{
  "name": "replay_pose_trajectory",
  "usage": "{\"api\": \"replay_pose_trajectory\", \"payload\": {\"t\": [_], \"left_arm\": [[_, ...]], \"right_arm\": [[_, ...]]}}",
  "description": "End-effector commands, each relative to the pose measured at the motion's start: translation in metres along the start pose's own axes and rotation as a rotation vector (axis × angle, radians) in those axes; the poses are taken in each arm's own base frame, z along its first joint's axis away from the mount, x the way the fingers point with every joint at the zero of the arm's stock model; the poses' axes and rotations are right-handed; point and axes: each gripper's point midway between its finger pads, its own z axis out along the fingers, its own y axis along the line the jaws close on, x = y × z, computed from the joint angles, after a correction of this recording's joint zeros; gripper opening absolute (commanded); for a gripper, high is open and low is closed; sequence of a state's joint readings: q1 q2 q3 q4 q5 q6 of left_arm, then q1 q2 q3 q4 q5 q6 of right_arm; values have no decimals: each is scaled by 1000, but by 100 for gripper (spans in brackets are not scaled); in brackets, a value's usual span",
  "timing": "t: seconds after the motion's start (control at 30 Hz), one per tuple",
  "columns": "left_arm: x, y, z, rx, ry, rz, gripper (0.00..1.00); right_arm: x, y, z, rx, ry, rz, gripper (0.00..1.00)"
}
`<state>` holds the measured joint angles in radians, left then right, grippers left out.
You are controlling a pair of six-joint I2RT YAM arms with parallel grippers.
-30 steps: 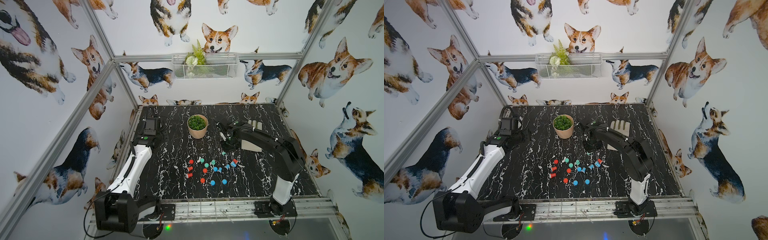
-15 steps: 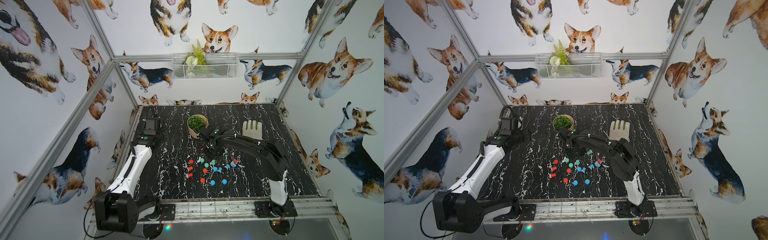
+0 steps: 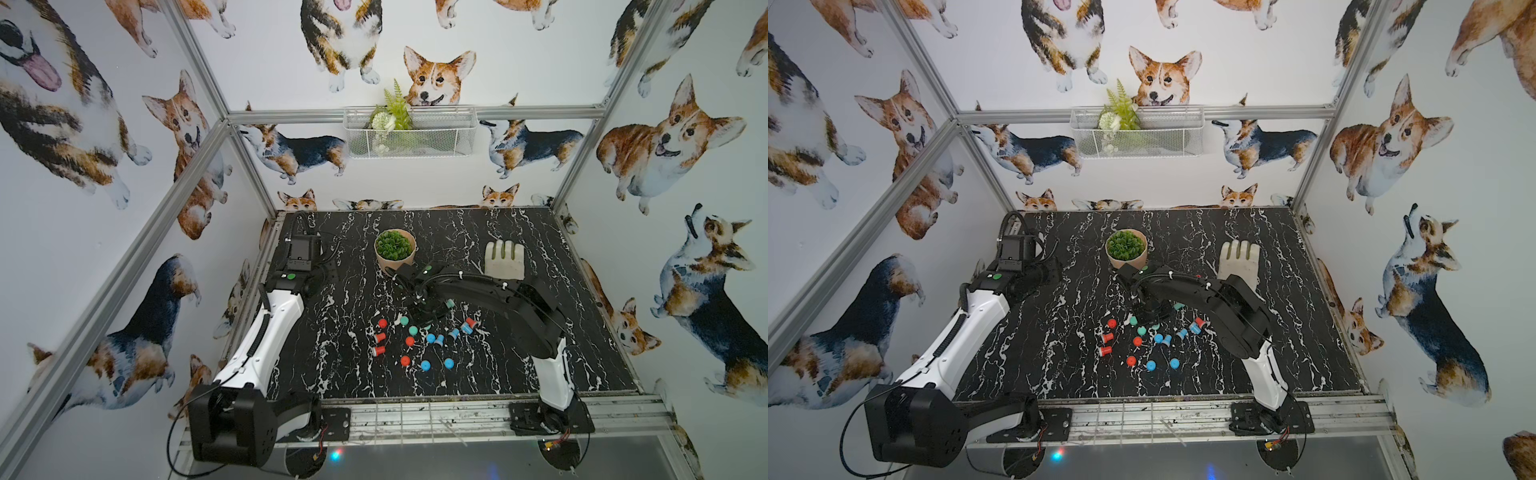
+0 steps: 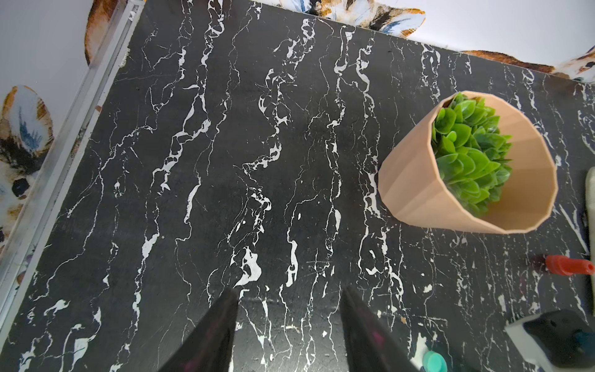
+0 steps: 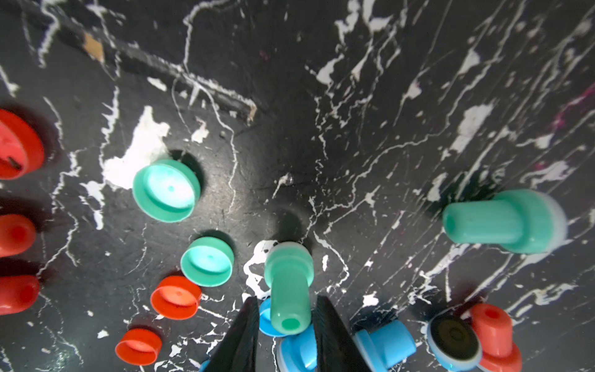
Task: Close the stamp cap
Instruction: Pick up the stamp from the center of the board, then close the cover of the stamp.
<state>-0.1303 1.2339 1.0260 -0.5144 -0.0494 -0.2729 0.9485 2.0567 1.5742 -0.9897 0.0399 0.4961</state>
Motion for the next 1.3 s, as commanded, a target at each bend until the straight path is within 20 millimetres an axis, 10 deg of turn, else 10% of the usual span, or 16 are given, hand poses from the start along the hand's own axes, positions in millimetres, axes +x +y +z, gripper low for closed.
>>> {"api": "replay_pose_trajectory", "payload": {"t": [0.0,0.93,1.27], "left_arm": [[-5,-1,-2,6,-20,-2,55],[-6,-1,-2,5,-23,-4,55],[-6,-1,-3,6,-24,-4,55]], "right_arm": [[0,2,6,-6,2,14,32],[-1,-3,-12,10,-30,9,14],[2,29,-22,-24,-29,-41,11]]}}
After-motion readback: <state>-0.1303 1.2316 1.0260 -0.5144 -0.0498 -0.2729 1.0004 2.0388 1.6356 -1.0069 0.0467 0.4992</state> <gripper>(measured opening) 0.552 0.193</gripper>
